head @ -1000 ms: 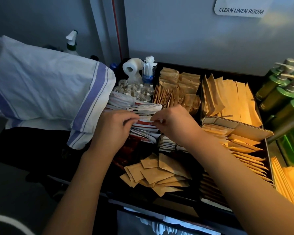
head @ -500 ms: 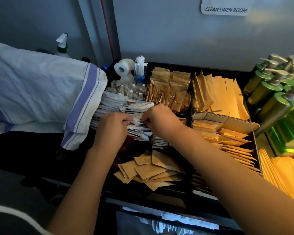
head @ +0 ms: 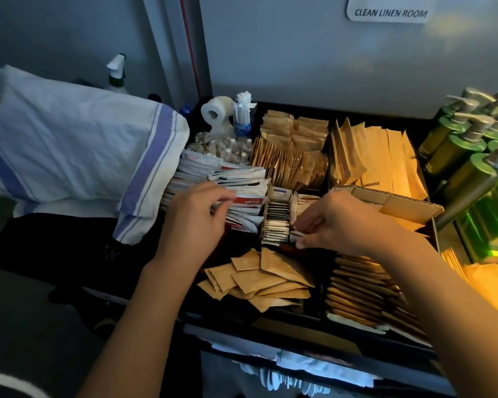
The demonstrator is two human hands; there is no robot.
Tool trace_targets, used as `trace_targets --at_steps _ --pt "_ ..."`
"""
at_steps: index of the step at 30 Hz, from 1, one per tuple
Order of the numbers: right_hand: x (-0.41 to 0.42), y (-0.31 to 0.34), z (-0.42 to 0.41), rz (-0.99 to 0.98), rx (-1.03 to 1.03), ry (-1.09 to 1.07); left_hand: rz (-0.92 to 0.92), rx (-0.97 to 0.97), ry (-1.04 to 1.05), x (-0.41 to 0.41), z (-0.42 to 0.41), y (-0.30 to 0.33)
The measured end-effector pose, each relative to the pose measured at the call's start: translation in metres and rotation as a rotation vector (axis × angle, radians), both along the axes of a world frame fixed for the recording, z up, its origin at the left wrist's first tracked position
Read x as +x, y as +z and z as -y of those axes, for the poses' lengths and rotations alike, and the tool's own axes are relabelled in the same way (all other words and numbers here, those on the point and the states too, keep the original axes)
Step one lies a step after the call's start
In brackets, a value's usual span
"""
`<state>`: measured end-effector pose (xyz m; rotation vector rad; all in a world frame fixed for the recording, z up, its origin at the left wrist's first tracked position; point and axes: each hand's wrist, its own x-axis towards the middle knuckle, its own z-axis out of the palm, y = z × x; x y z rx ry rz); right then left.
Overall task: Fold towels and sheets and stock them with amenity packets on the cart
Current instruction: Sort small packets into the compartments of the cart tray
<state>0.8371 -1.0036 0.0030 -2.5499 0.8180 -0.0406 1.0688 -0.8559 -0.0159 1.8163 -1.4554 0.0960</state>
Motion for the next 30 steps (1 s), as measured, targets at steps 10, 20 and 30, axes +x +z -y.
trace_targets --at_steps 10,20,30 --pt "0.004 -0.015 -0.020 -0.125 -0.199 0.113 -0.071 0.126 -0.246 -0.041 -0.002 -0.007" --pt "0.037 0.034 -0.043 0.307 -0.098 0.127 -0.159 0.106 -0.178 -0.012 -0.029 0.014" --pt "0.092 0.020 -0.062 0.386 -0.035 0.141 -0.323 -0.009 0.032 0.041 -0.062 0.004"
